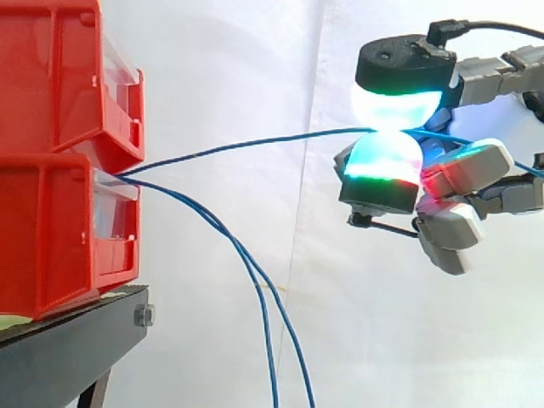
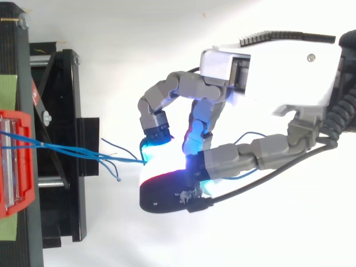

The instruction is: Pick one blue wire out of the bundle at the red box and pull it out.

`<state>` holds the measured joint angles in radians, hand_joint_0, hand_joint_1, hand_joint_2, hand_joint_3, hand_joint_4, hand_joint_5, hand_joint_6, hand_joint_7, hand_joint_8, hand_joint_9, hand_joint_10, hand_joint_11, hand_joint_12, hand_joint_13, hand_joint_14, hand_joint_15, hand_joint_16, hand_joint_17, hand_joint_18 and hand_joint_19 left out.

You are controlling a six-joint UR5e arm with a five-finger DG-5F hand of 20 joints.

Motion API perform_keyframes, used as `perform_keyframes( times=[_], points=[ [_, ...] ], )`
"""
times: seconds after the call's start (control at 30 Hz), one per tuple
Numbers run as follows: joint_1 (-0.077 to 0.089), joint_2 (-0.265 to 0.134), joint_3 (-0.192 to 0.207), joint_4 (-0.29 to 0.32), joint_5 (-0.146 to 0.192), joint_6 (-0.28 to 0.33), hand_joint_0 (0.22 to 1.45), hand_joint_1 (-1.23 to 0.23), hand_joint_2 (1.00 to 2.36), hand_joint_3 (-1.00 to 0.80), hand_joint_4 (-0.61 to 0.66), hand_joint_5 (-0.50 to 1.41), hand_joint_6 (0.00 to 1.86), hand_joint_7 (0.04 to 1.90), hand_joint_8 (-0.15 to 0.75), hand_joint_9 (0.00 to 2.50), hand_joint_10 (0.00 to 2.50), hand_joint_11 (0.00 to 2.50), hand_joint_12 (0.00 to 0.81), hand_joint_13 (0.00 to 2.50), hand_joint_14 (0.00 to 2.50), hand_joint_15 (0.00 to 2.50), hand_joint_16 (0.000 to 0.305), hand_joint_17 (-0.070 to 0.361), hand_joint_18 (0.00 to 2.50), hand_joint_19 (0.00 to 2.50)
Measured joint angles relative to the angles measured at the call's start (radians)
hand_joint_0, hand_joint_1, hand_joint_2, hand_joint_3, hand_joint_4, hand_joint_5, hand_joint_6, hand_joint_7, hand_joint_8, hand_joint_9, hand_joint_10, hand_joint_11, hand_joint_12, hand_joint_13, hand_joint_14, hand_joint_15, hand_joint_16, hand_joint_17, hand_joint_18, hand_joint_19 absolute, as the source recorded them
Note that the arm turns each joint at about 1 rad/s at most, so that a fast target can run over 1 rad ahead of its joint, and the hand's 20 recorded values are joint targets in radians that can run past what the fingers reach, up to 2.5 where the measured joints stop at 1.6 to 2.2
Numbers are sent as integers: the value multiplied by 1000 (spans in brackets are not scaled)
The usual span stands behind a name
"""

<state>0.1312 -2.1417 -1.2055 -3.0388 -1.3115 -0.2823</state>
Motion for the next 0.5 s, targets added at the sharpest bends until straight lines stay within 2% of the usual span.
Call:
perform_keyframes(
  times=[0.5],
  points=[
    [-1,0,0,0,0,0,604,-813,1020,88,221,-102,892,1300,529,1417,21,1039,524,1275,17,653,72,162,1170,689]
  ],
)
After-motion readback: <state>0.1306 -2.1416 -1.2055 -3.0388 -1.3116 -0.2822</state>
